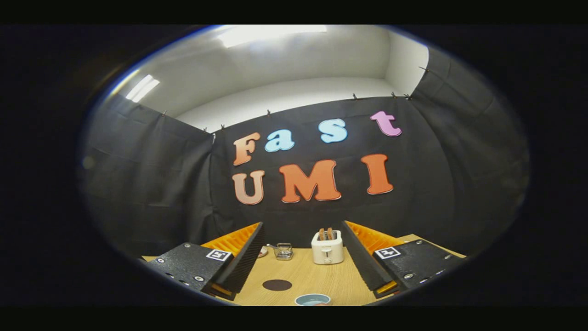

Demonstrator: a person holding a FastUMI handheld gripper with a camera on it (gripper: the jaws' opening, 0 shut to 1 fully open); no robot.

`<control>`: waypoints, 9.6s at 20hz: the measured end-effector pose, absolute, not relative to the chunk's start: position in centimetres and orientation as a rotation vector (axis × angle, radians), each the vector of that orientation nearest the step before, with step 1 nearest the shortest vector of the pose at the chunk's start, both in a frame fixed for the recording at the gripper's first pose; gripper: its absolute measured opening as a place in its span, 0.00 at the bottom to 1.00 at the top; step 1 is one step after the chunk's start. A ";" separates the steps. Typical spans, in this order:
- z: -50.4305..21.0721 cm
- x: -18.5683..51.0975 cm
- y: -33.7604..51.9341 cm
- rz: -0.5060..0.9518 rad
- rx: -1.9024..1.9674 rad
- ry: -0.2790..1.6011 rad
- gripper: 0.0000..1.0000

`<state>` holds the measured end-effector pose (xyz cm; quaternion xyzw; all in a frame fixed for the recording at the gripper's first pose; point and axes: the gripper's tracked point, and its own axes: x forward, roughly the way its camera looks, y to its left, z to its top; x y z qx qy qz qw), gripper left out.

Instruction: Take the bottle from table, then pour the juice into the cup, finally place the bottle on the coaster

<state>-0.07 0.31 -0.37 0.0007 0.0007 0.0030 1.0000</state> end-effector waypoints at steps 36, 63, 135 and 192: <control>-11.7 -2.8 8.9 0.160 0.044 0.201 0.97; -27.4 -4.1 24.3 0.342 0.027 0.465 0.97; -25.1 -4.9 10.3 -0.045 1.499 0.557 0.78; -21.1 -3.2 10.4 -0.024 1.962 0.408 0.78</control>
